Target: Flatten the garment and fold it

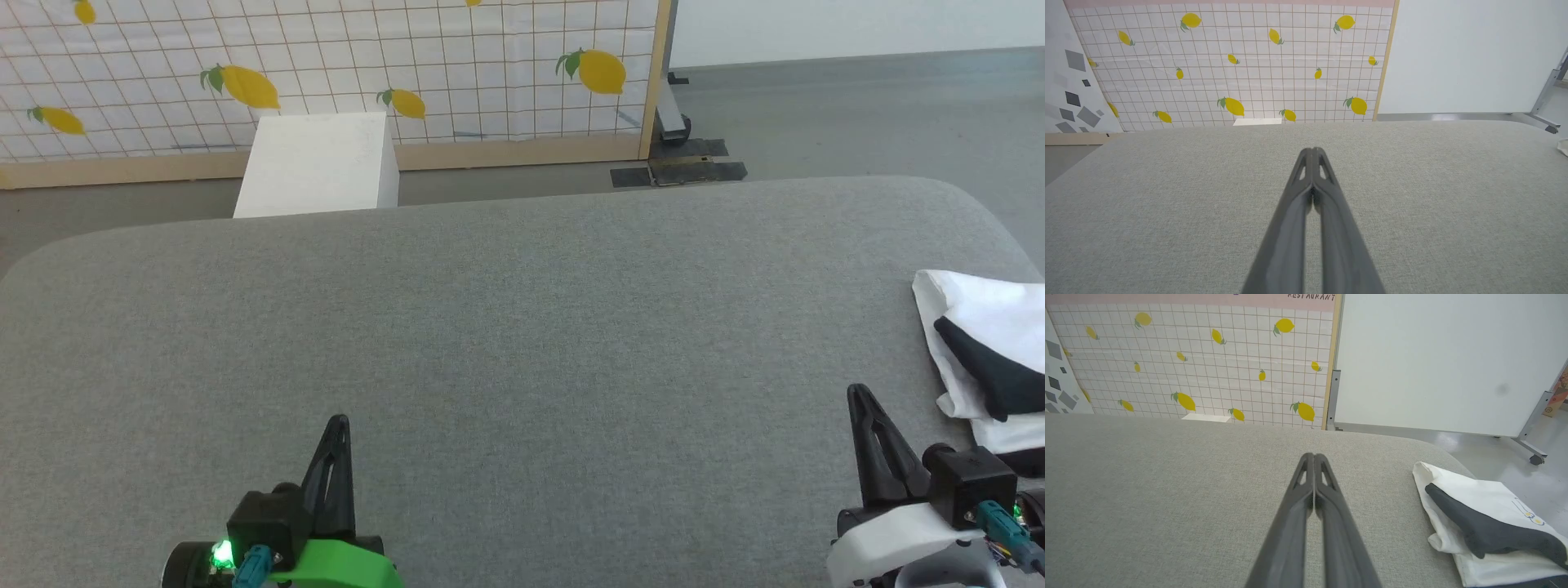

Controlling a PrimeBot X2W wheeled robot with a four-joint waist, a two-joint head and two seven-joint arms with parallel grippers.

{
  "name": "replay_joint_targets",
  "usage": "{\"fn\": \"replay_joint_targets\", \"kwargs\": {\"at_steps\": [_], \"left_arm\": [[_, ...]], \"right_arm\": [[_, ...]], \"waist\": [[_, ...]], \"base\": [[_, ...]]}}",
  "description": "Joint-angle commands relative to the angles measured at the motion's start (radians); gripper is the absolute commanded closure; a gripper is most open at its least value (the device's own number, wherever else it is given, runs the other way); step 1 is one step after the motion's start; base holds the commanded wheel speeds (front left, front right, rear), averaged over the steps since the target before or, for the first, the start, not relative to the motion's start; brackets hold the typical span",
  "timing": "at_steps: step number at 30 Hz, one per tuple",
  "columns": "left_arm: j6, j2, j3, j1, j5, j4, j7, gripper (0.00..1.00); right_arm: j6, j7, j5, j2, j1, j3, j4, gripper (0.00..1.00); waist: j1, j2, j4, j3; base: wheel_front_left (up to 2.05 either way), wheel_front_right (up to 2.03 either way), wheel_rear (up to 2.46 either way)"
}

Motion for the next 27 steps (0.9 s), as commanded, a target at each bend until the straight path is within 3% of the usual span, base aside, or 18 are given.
{"fn": "replay_joint_targets", "kwargs": {"at_steps": [1,27], "left_arm": [[-0.008,-0.006,0.006,-0.022,0.019,0.004,0.006,1.00],[-0.029,-0.016,0.048,-0.051,0.052,0.011,0.059,1.00]], "right_arm": [[-0.001,0.007,0.003,0.001,-0.021,0.004,-0.003,1.00],[-0.001,0.042,0.007,0.002,-0.039,0.028,-0.005,1.00]], "waist": [[0.0001,0.0000,0.000,0.000],[0.0001,0.0000,0.009,0.002]], "base": [[0.00,0.00,0.00],[0.00,0.00,0.00]]}}
